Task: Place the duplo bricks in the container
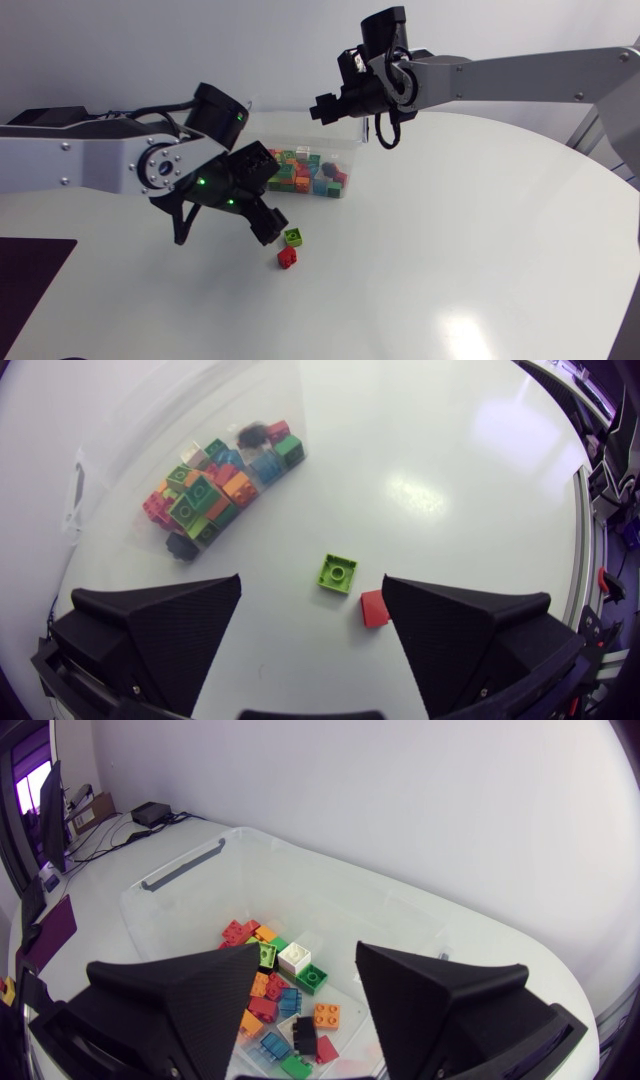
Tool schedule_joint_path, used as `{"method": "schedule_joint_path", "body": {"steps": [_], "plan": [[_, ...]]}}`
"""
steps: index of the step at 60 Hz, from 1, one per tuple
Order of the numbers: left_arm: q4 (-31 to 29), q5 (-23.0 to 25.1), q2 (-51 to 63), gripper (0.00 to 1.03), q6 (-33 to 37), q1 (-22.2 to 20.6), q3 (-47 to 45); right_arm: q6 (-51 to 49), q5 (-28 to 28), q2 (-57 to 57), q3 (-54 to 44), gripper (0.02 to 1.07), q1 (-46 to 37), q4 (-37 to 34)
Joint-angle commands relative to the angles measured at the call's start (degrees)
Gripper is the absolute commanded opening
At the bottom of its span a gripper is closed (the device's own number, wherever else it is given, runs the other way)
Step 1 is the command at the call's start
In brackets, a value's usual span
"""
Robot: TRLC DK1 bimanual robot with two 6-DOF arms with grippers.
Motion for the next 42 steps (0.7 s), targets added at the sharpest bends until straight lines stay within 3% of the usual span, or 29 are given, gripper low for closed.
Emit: {"method": "schedule_joint_path", "body": {"steps": [1, 17, 35, 42], "plan": [[-0.9, -2.0, 4.2, 0.98, 1.1, -1.9, -1.9, 0.4, 0.7, -0.4, 0.9, 1.02, -0.5, -0.6], [-1.7, -4.5, 11.6, 0.93, -1.0, -4.1, -0.1, 0.5, 0.9, -11.7, -9.1, 1.02, -0.5, -1.4], [-8.2, -4.7, 17.5, 0.74, -2.5, -5.3, 6.2, 0.5, 0.7, -24.0, -19.5, 1.02, 0.0, -10.3], [-9.1, -4.2, 20.0, 0.74, -3.4, -5.2, 8.4, 0.6, 0.7, -27.3, -23.2, 1.02, 0.9, -11.6]]}}
